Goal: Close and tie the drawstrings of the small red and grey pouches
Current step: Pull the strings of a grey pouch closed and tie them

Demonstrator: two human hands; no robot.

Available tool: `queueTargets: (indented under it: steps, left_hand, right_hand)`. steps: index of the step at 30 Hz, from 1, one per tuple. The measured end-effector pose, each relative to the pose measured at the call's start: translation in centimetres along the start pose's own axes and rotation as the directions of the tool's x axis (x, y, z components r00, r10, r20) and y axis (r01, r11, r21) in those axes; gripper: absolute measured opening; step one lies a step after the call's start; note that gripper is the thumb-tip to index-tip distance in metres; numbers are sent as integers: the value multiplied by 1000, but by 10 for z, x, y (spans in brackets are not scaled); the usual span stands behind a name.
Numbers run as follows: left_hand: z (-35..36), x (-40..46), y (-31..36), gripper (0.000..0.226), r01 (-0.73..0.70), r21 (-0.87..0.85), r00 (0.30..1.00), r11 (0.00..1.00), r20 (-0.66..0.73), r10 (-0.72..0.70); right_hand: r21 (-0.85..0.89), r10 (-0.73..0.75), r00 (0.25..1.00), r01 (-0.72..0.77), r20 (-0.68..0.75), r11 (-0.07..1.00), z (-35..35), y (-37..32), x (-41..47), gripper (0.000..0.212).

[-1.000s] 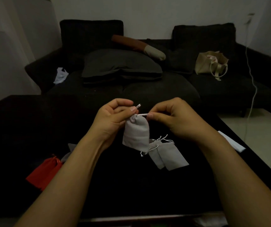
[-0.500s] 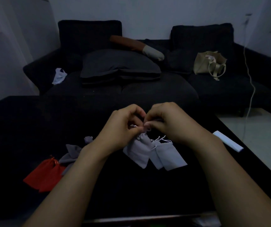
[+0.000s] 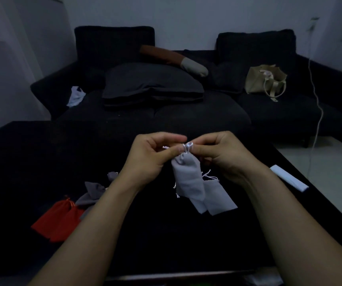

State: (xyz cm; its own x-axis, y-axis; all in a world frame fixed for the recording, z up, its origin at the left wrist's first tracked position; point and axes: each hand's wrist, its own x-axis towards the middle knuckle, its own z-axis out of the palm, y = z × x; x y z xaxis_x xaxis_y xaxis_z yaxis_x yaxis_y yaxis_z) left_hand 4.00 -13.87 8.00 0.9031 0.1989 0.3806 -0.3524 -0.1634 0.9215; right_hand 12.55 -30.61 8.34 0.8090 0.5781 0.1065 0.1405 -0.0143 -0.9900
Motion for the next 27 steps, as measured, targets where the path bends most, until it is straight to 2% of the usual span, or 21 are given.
queueTargets:
  steps: [4, 7, 13, 18, 22, 27]
  left_hand:
    - [1, 4, -2, 13, -6, 206, 1000, 978, -23, 11]
    - [3, 7, -5, 12, 28, 336, 998, 941, -60, -8]
    - [5, 6, -11, 7, -45, 499, 987, 865, -113, 116]
    - [5, 5, -12, 9, -150, 563, 953, 813, -136, 270]
    - [2, 6, -11, 10, -160, 523, 965, 837, -94, 243]
    - [-5, 10, -7, 22, -54, 220, 992, 974, -103, 78]
  right_hand:
    - [114, 101, 995, -99, -13, 989, 7, 2, 2, 3]
    - [119, 130, 991, -131, 14, 984, 7, -1, 1, 8]
    - [108, 65, 997, -69, 35, 992, 12, 0, 2, 18]
    - [64, -10, 998, 14, -65, 998, 21, 1, 4, 15]
    - [38, -14, 1000, 15, -25, 999, 15, 2, 3, 15]
    - [96, 13, 996, -21, 88, 995, 9, 7, 7, 16]
